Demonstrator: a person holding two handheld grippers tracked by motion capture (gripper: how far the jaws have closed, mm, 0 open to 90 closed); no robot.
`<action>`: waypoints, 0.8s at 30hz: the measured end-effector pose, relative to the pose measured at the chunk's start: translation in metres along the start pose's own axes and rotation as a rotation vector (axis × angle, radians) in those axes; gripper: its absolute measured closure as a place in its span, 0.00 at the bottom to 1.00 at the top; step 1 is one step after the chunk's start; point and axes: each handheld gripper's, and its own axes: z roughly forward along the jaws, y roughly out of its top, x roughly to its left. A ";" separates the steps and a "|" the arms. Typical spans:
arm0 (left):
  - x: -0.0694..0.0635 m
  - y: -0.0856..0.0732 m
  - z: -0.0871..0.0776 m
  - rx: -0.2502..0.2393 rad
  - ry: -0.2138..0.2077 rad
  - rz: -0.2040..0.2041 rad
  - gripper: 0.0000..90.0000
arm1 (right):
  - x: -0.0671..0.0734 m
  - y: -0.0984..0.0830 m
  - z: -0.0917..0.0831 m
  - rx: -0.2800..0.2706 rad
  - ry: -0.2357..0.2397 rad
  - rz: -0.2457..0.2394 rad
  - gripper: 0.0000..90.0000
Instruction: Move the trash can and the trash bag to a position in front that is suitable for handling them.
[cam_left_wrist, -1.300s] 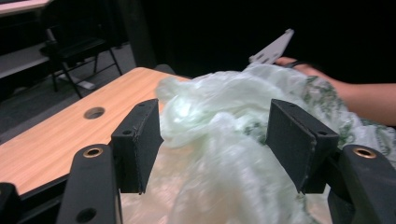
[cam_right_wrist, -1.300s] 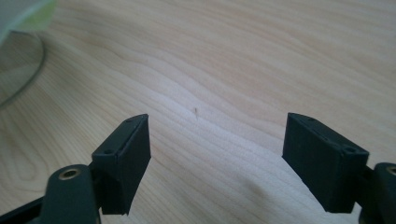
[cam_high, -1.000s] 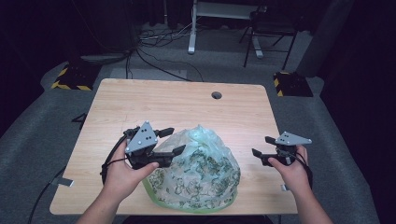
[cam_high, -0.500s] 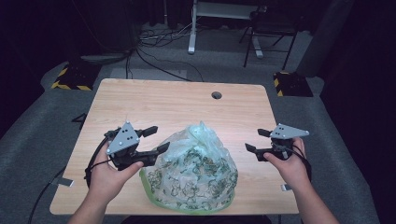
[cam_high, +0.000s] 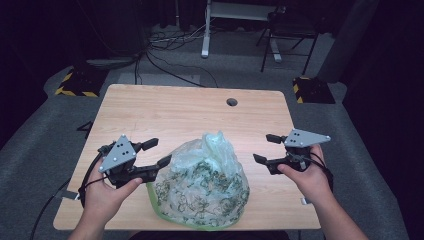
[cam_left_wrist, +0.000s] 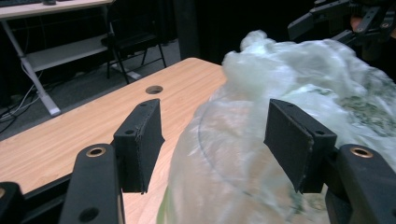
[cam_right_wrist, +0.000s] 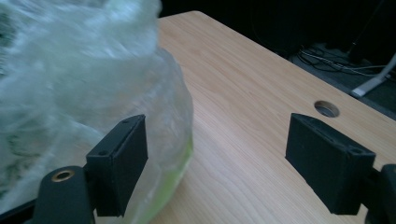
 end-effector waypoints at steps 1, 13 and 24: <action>-0.002 0.000 0.000 -0.005 -0.012 -0.002 0.41 | 0.004 0.002 0.000 -0.004 0.009 -0.003 0.23; -0.018 0.000 0.015 0.056 -0.069 0.000 0.59 | 0.040 0.031 0.006 -0.054 0.120 -0.053 0.22; -0.022 0.004 0.021 0.075 -0.062 0.009 0.80 | 0.069 0.049 0.010 -0.058 0.182 -0.107 0.22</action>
